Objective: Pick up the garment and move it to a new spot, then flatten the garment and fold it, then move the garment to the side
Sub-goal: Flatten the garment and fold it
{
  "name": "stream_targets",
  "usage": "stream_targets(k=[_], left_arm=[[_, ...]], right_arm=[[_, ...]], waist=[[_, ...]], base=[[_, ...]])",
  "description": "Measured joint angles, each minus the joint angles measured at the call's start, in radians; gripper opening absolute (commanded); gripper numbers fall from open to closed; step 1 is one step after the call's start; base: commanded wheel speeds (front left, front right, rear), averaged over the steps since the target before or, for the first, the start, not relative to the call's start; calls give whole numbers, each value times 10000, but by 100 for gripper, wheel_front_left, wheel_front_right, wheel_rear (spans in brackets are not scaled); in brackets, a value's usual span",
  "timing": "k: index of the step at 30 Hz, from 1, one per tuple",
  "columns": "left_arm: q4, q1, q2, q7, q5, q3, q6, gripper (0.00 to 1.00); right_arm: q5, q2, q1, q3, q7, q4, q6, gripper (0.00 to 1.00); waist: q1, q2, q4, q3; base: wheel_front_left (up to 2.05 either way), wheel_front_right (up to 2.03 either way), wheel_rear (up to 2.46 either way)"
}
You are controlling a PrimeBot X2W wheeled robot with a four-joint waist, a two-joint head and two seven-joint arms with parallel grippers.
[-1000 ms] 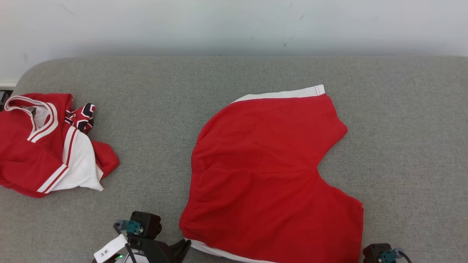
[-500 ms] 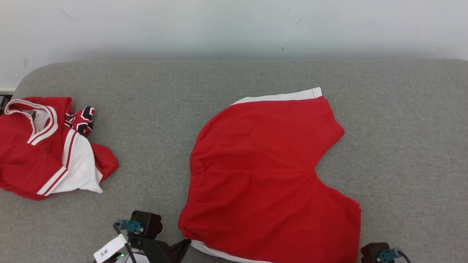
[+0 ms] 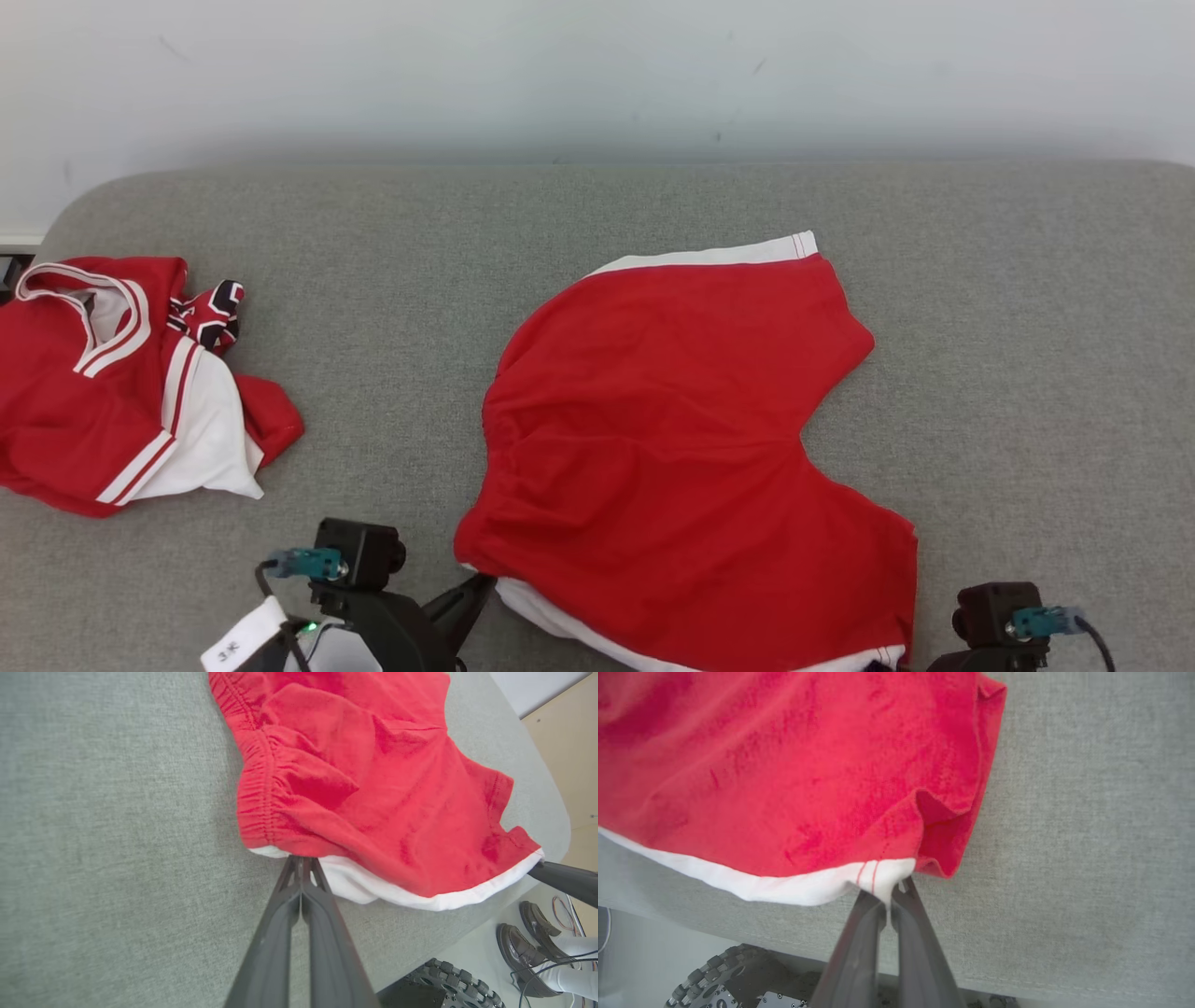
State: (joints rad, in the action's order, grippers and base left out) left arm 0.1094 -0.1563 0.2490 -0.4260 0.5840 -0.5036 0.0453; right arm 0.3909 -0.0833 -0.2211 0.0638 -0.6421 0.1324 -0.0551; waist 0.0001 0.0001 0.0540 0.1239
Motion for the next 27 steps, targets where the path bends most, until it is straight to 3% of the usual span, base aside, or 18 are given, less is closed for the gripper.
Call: stream_targets(k=[8, 14, 27], left_arm=[[-892, 88, 15, 276, 234, 165, 121, 0], [-1179, -89, -46, 249, 253, 169, 173, 0], [-686, -2316, -717, -184, 224, 343, -73, 0]], right_arm=[[495, -54, -59, -316, 84, 1239, 255, 0], [562, -405, 989, -717, 73, 1647, 288, 0], [-259, -1156, 4934, -826, -190, 523, 199, 0]], waist=[[0, 0, 33, -93], [0, 0, 57, 12], [0, 0, 269, 865]], base=[[0, 0, 0], [0, 0, 0], [0, 0, 0]])
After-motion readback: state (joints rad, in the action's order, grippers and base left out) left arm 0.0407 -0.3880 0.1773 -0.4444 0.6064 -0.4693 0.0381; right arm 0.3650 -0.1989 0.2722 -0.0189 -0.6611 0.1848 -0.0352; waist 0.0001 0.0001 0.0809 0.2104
